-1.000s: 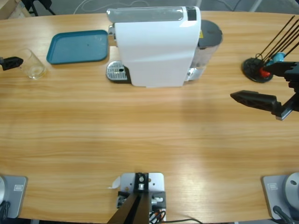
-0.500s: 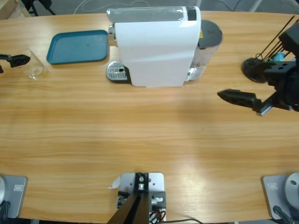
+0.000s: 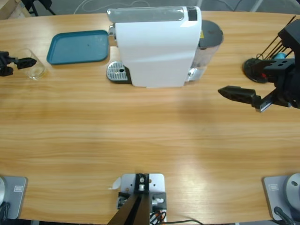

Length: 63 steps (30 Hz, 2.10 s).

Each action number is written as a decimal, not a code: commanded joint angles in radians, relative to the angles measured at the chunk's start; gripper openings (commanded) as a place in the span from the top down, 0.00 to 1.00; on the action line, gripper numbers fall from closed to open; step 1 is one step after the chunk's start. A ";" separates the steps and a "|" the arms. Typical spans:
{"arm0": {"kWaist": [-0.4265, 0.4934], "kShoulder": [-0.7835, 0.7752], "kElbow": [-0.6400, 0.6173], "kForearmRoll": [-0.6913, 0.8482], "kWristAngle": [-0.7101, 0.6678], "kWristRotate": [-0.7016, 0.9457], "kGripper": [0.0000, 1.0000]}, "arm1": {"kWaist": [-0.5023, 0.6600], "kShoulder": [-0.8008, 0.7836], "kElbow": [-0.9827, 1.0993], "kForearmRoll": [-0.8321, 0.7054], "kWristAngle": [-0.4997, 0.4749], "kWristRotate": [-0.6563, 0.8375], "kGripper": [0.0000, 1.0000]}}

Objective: Pour coffee

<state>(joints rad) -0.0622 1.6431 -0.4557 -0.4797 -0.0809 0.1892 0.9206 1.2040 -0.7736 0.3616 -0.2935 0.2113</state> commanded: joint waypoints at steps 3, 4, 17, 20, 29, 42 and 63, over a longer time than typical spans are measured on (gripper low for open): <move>0.021 0.064 0.066 -0.081 -0.055 0.033 0.83 | -0.049 0.025 0.035 -0.029 0.013 0.010 0.00; 0.030 0.064 0.069 -0.082 -0.064 0.033 0.69 | -0.049 0.024 0.034 -0.031 0.013 0.010 0.00; -0.006 -0.159 0.056 -0.057 -0.251 0.189 1.00 | -0.049 -0.060 0.015 0.077 -0.008 -0.020 0.00; -0.106 -0.213 0.046 -0.003 -0.247 0.200 1.00 | -0.049 -0.100 0.001 0.139 -0.033 -0.041 0.00; -0.328 -0.173 -0.070 0.067 -0.245 0.193 1.00 | -0.049 -0.202 0.017 0.197 -0.034 -0.070 0.00; -0.458 0.038 -0.150 -0.009 -0.307 0.194 1.00 | -0.049 -0.281 0.039 0.196 -0.058 -0.150 0.00; -0.519 0.267 -0.182 -0.212 -0.309 0.144 1.00 | -0.049 -0.293 0.043 0.194 -0.052 -0.156 0.00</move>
<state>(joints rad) -0.5516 1.8295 -0.6150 -0.6596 -0.3726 0.3484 0.8836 0.9312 -0.7611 0.5459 -0.3389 0.0661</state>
